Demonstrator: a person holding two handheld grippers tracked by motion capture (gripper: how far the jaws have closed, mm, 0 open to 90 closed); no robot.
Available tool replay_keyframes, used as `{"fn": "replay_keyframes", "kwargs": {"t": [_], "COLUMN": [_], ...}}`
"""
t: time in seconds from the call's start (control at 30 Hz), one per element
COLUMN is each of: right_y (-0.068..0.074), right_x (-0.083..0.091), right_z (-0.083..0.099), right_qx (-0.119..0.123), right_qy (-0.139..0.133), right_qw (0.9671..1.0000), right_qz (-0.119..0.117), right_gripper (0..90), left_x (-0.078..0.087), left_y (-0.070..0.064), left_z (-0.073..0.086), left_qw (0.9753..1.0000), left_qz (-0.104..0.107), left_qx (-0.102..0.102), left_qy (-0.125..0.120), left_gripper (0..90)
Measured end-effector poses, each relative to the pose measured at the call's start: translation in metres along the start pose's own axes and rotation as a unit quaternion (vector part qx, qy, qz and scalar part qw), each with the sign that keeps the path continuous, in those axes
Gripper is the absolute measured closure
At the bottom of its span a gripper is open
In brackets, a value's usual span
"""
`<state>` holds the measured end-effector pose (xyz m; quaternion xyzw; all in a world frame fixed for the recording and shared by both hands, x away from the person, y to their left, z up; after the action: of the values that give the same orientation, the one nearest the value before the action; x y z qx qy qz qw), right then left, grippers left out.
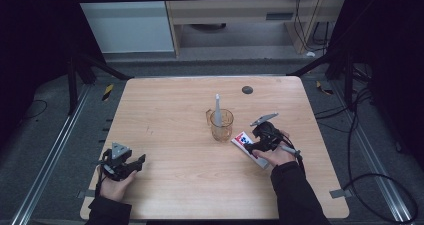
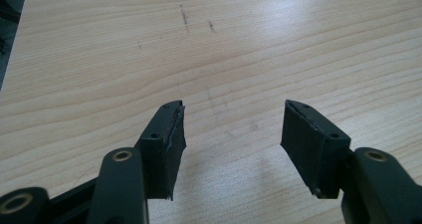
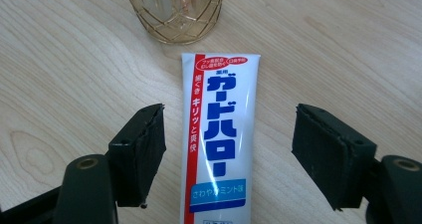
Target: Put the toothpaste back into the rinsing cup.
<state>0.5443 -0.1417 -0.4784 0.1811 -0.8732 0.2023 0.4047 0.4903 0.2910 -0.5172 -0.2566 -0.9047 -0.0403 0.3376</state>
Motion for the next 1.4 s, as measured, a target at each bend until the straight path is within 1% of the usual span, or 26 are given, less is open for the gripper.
{"fn": "replay_keyframes", "kwargs": {"t": [0.3, 0.73, 0.77, 0.97, 1.07, 1.17, 1.33, 1.4], "right_y": [0.007, 0.010, 0.011, 0.012, 0.013, 0.012, 0.011, 0.011], "right_x": [-0.011, -0.027, -0.028, -0.031, -0.033, -0.035, -0.037, -0.038], "right_z": [0.003, 0.007, 0.007, 0.008, 0.010, 0.010, 0.013, 0.014], "right_qx": [0.005, 0.014, 0.012, 0.016, 0.016, 0.015, 0.015, 0.013], "right_qy": [0.022, 0.049, 0.053, 0.060, 0.070, 0.074, 0.094, 0.099], "right_qw": [0.9997, 0.9987, 0.9985, 0.9981, 0.9974, 0.9971, 0.9954, 0.9949], "right_qz": [-0.005, -0.004, -0.002, -0.008, -0.009, -0.010, -0.010, -0.015], "right_gripper": [29.6, 31.5, 32.0, 35.2, 37.4, 40.1, 41.9, 42.4], "left_x": [-0.001, -0.001, -0.001, -0.001, -0.001, -0.001, -0.002, -0.002], "left_y": [0.000, 0.000, -0.001, 0.000, -0.001, 0.000, -0.001, -0.001], "left_z": [0.000, 0.001, 0.001, 0.001, 0.001, 0.001, 0.001, 0.001], "left_qw": [1.0000, 1.0000, 1.0000, 1.0000, 1.0000, 1.0000, 1.0000, 1.0000], "left_qz": [0.000, 0.002, 0.002, 0.002, 0.002, 0.002, 0.003, 0.002], "left_qx": [-0.002, -0.003, -0.003, -0.003, -0.003, -0.003, -0.004, -0.004], "left_qy": [0.003, 0.005, 0.004, 0.005, 0.004, 0.005, 0.006, 0.005], "left_gripper": [41.1, 40.9, 40.9, 40.9, 40.9, 40.9, 40.9, 40.9]}}
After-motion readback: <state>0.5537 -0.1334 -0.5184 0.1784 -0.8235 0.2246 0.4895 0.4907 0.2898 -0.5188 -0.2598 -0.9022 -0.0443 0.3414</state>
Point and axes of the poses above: each handheld gripper's, and its own axes: x roughly backward along the jaws, z roughly out of its underside, y roughly to its left, the point moved 5 cm from there along -x, roughly forward along the jaws, and after that the axes turned 13 degrees about z, right-handed, at the moved point
